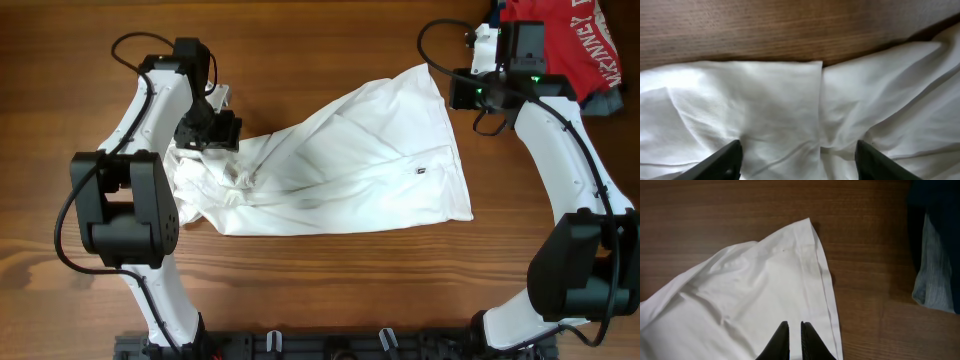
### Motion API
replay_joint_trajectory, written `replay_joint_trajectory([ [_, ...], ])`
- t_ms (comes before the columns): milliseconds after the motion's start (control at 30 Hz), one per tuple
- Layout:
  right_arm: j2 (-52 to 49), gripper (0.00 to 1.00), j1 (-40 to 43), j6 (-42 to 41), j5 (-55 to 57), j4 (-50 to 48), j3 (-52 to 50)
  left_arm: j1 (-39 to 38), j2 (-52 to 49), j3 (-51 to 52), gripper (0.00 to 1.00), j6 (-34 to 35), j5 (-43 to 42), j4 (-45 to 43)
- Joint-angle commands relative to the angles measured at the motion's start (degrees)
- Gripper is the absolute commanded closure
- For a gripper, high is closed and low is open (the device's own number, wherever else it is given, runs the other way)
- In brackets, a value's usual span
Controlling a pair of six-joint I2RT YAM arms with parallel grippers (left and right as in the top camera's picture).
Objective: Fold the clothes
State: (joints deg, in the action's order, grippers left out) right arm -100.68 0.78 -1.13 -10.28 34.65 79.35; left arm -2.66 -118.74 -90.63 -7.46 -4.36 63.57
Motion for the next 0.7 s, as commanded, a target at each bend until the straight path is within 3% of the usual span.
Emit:
replay_joint_trajectory([
  [0,-1.14,0.91,-0.44,1.09,-0.70,0.11,0.98,0.09,-0.66,2.40,0.31,-2.86,-0.48,-1.31],
  [333,-1.14,0.91,-0.44,1.09,-0.70,0.11,0.98,0.11,-0.66,7.17,0.34,-2.82,1.25,-7.85],
  [533,-1.14,0.91,-0.44,1.07,-0.70,0.07,0.98,0.33,-0.66,7.17,0.74,-2.36,4.15,-9.79],
  [667,-1.14,0.91,-0.44,1.09,-0.72,0.07,0.98,0.33,-0.66,7.17,0.91,1.53,7.78,-11.67],
])
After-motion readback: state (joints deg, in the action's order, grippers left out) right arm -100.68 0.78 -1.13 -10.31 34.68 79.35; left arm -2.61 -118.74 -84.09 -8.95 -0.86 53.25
